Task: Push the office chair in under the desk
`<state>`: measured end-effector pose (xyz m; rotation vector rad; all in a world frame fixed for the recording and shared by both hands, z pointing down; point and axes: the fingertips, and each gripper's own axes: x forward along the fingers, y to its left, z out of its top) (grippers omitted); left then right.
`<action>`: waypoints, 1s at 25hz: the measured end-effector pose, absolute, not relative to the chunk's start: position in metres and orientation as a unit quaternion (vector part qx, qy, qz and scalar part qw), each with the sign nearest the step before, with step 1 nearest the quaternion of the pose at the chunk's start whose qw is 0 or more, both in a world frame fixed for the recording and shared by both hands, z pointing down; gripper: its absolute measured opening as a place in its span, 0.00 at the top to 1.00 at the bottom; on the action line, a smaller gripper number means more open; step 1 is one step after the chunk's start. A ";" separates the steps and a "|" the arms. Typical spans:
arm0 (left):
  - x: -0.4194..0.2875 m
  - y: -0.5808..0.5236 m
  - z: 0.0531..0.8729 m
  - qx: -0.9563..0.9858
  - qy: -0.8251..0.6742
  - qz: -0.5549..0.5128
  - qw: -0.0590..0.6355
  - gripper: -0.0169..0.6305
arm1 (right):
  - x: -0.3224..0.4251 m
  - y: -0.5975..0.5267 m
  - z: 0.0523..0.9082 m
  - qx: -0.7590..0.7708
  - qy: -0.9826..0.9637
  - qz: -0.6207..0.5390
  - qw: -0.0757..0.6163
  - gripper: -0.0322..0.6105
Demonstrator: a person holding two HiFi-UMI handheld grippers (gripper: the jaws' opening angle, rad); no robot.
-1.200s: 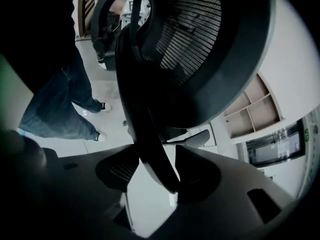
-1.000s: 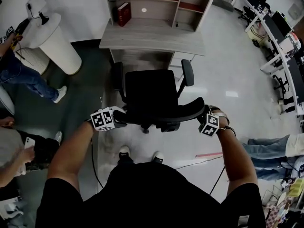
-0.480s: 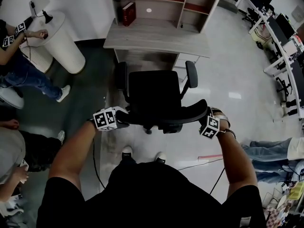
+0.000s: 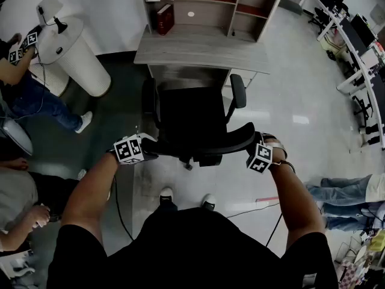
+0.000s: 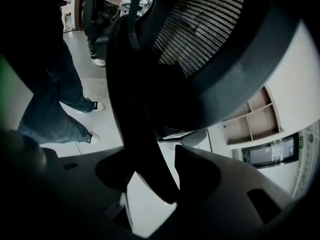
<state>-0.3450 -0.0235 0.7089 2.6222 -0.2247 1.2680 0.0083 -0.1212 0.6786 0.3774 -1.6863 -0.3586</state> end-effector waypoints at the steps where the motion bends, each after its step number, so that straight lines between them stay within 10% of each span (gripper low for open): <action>1: -0.350 -0.026 0.710 0.890 -0.079 0.436 0.111 0.61 | 0.003 -0.123 0.679 0.164 -0.739 -0.156 0.635 0.58; 25: -0.398 -0.110 0.715 0.881 -0.110 0.450 0.095 0.59 | -0.041 -0.175 0.680 0.189 -0.737 -0.134 0.635 0.58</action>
